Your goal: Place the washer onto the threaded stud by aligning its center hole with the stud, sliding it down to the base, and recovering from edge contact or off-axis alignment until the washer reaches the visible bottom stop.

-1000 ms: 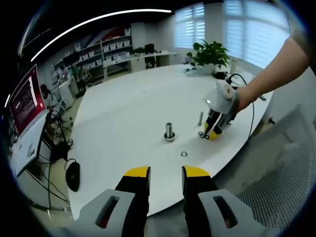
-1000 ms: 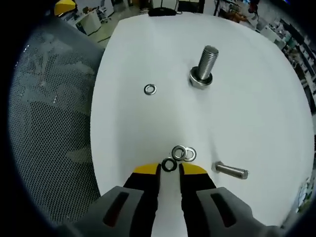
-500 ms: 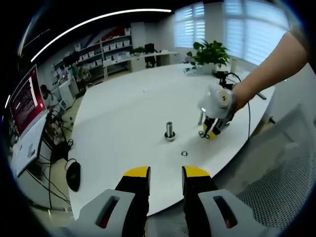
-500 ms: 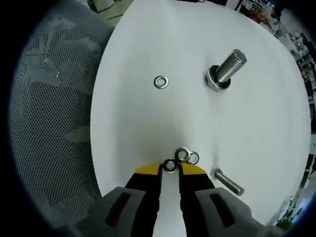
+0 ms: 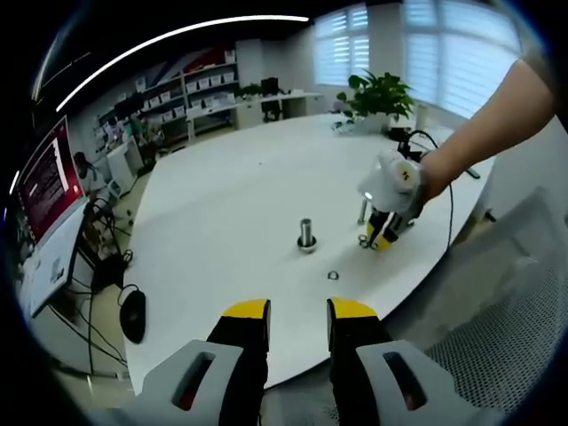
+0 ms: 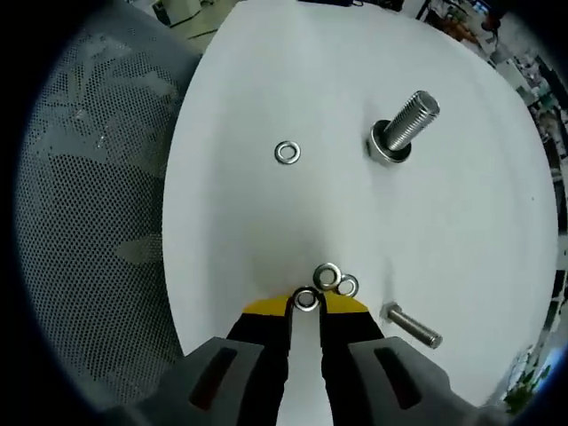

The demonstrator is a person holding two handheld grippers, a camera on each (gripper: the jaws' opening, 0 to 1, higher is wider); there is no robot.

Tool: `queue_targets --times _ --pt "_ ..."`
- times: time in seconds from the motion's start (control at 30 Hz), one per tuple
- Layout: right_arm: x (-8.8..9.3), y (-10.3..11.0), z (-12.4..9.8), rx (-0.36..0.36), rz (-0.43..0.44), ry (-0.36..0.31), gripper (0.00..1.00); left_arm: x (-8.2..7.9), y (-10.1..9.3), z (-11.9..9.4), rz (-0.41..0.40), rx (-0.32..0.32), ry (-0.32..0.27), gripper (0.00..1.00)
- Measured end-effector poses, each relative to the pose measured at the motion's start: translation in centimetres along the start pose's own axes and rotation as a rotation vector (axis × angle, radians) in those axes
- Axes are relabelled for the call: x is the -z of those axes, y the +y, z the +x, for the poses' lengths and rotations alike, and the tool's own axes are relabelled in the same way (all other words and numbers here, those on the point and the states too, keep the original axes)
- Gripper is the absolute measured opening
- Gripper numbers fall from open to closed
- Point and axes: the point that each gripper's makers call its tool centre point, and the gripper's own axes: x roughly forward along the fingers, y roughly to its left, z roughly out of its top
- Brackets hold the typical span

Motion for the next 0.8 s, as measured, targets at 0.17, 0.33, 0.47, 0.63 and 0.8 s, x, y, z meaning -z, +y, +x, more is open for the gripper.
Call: queue_targets --times 0.17,0.33,0.47,0.63,0.8 --pt "1.0 -0.1 -0.2 -0.006 0.070 -0.039 0.13 0.0 0.1 0.0 0.000 -0.002 -0.001 0.23" --pt "2.2 -0.4 -0.8 0.002 0.160 -0.069 0.13 0.0 0.1 0.0 -0.002 -0.002 -0.006 0.23" --pt "2.9 -1.5 -2.1 0.023 0.196 -0.096 0.13 0.0 0.2 -0.1 -0.006 -0.003 -0.009 0.23" --pt "3.2 -3.6 -4.2 0.060 0.280 -0.154 0.13 0.0 0.1 0.0 -0.004 -0.001 -0.005 0.23" --pt "3.1 -4.7 -5.7 0.092 0.328 -0.202 0.13 0.2 -0.1 0.0 0.006 0.007 0.006 0.23"
